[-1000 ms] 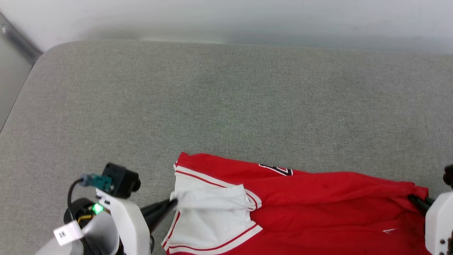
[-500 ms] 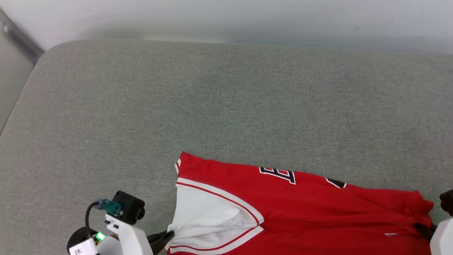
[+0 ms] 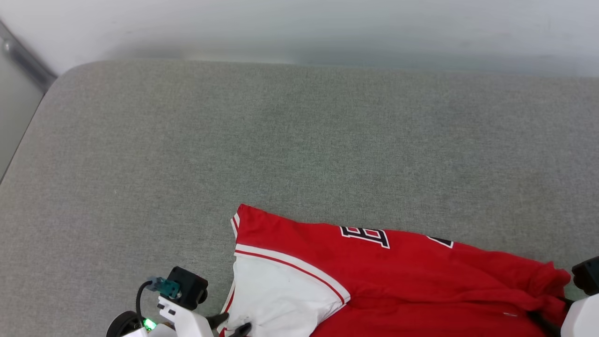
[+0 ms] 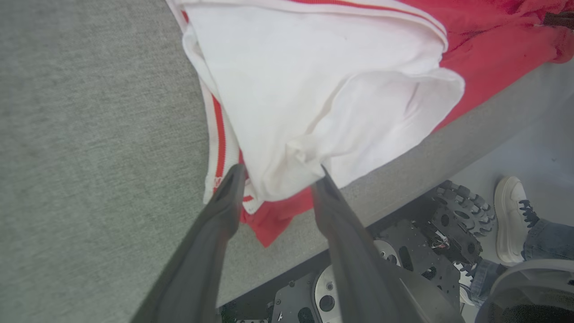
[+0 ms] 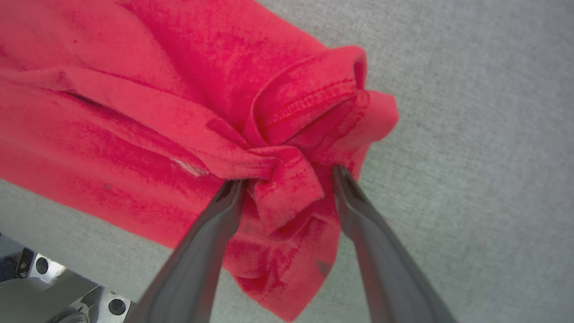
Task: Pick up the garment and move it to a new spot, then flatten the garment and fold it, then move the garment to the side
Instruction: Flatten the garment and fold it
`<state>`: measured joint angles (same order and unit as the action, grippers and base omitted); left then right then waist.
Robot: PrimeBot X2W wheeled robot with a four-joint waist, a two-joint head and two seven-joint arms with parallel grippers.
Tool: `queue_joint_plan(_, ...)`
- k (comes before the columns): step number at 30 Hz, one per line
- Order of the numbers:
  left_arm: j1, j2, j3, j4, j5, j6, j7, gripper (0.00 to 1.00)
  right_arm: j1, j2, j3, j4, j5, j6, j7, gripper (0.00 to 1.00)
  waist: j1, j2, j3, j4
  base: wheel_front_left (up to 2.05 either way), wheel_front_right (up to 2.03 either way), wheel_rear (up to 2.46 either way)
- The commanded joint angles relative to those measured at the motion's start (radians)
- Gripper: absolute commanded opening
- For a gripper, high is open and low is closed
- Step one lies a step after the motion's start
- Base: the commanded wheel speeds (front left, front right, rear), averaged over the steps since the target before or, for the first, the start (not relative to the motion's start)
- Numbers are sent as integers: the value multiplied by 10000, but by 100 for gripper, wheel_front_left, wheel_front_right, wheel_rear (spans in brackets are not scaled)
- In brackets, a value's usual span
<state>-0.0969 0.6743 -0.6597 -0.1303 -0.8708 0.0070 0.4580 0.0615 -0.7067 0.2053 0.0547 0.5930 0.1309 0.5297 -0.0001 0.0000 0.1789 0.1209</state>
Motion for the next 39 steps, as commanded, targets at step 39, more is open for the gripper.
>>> queue_joint_plan(39, 1195, -4015, 5656, -514, 5419, 45, -7249, 100, 71, 5516, -5804, -506, -2305, -4, 1999, 100, 1, 0, -185, 263, 0, 0, 0)
